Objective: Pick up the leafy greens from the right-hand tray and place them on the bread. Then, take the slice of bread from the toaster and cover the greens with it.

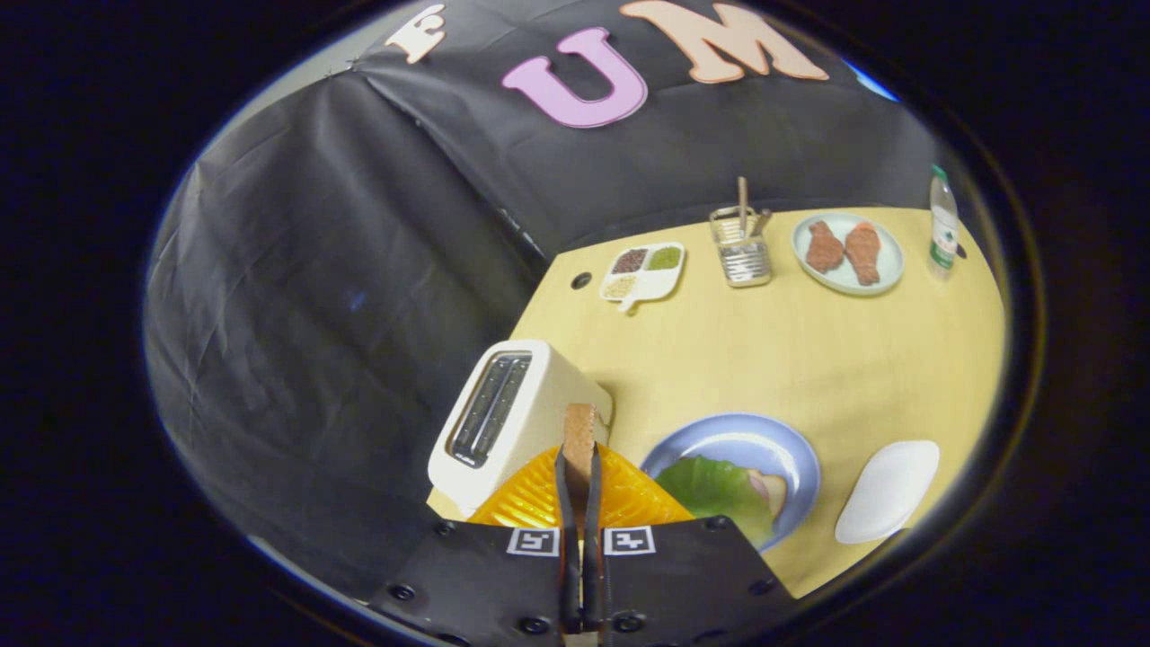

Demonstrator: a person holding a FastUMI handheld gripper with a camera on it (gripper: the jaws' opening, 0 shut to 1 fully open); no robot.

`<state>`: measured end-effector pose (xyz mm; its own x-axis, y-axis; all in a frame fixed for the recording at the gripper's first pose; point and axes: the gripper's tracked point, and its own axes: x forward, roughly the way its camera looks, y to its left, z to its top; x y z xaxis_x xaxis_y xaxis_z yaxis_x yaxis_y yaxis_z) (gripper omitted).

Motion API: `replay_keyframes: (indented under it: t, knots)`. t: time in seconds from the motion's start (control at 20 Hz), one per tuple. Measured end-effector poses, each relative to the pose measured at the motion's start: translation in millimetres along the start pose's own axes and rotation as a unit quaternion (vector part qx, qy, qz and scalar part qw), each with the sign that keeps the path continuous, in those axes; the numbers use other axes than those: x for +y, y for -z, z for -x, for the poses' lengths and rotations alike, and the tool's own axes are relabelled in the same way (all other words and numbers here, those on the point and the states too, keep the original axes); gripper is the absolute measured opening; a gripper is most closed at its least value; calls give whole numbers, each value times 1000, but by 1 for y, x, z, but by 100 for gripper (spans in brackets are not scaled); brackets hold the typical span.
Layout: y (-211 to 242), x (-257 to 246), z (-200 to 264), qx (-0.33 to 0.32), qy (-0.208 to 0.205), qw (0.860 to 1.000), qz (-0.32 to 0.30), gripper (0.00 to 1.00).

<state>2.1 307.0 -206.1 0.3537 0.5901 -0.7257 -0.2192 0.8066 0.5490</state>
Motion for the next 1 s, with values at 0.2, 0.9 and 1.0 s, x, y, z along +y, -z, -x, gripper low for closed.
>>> replay_keyframes:
  t: [0.2,0.9,1.0]
  knots:
    - [12,-29,-2,5,11,1000,-23,4]
    - [52,-103,-15,21,27,992,-124,4]
    - [57,-118,-17,25,41,990,-131,6]
